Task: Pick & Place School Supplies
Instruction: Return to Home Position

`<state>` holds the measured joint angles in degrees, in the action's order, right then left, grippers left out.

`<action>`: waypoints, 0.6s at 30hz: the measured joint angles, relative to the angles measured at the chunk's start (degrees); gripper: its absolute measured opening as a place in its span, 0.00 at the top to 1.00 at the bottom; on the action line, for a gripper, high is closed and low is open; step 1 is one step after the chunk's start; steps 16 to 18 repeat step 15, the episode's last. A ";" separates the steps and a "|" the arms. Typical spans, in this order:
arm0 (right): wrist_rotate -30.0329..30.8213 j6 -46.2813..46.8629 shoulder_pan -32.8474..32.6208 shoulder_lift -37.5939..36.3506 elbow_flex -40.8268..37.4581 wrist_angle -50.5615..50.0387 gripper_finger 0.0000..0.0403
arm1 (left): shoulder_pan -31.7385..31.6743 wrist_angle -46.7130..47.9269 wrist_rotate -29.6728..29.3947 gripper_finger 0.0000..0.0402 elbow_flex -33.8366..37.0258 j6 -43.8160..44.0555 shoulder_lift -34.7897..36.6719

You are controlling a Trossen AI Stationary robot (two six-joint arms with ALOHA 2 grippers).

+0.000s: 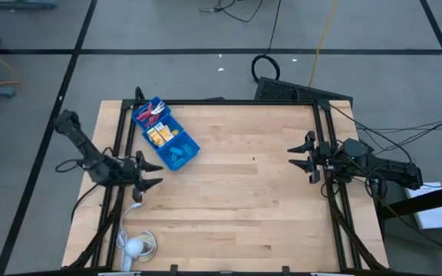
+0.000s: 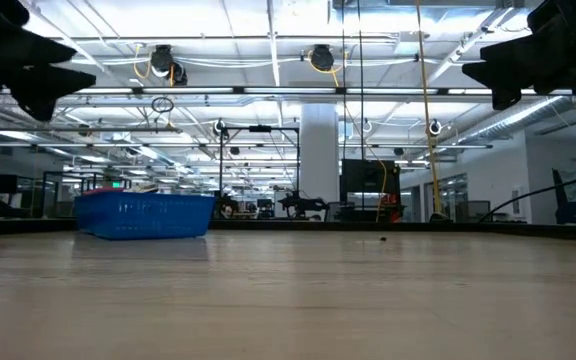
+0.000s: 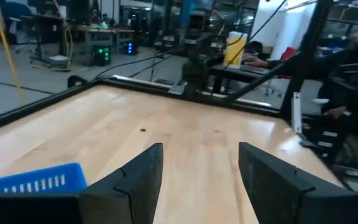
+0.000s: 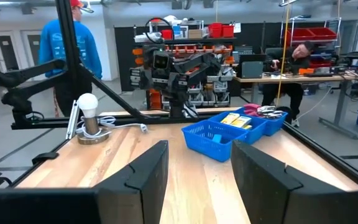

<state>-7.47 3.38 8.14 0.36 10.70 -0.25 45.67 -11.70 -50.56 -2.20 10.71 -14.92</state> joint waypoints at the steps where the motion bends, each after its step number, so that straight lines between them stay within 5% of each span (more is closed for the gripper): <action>1: -0.01 -0.01 0.00 0.00 0.00 -0.01 0.59 | -2.05 -0.49 1.89 0.47 0.70 -0.14 0.00; 10: -4.43 -1.34 0.00 0.00 0.00 -0.23 0.59 | -18.02 0.85 18.93 0.47 1.27 -1.14 0.83; 18: -6.28 -0.93 0.00 0.00 0.00 -2.10 0.59 | -24.28 5.25 24.15 0.47 1.25 -2.86 5.10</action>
